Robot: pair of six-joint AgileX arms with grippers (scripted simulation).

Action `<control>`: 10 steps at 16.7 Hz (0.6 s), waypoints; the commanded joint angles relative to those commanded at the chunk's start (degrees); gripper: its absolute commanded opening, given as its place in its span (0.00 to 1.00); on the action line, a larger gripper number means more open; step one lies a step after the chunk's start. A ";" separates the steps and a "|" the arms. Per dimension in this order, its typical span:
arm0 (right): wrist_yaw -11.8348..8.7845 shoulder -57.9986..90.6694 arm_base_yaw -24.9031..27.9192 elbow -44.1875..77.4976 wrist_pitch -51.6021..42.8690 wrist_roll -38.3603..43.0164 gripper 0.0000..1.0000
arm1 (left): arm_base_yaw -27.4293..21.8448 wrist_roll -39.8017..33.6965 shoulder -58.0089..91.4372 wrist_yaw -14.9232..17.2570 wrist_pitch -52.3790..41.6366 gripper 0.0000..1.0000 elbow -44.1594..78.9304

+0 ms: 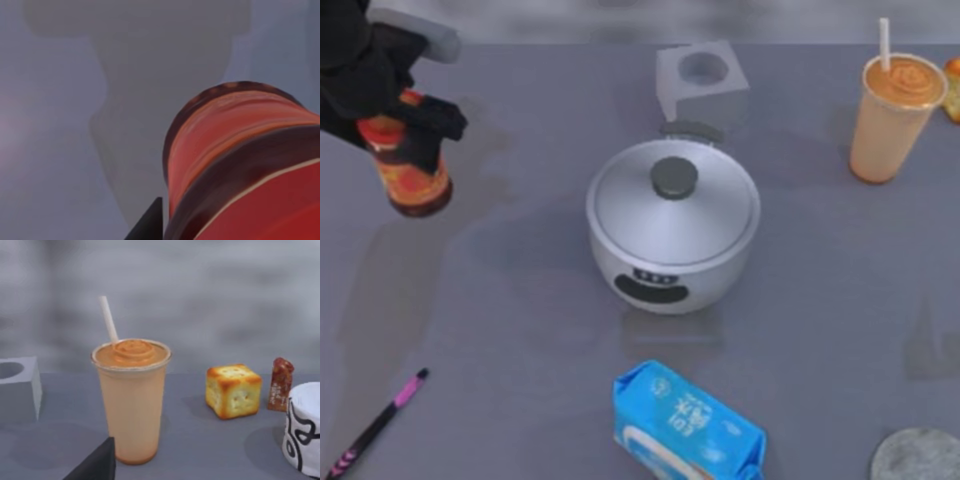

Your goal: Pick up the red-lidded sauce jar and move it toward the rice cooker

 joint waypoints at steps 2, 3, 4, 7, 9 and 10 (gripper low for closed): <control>0.00 0.00 0.00 0.00 0.00 0.00 1.00 | -2.77 -9.60 -0.20 -1.77 1.79 0.00 -2.29; 0.00 0.00 0.00 0.00 0.00 0.00 1.00 | -4.10 -14.28 -0.32 -2.64 2.69 0.00 -3.41; 0.00 0.00 0.00 0.00 0.00 0.00 1.00 | -5.39 -18.72 -0.47 -3.49 3.58 0.00 -4.48; 0.00 0.00 0.00 0.00 0.00 0.00 1.00 | -8.79 -29.80 -1.12 -5.82 6.16 0.00 -7.17; 0.00 0.00 0.00 0.00 0.00 0.00 1.00 | -10.35 -34.45 -1.58 -6.96 7.53 0.00 -8.29; 0.00 0.00 0.00 0.00 0.00 0.00 1.00 | -10.87 -35.85 -1.77 -7.34 8.01 0.00 -8.64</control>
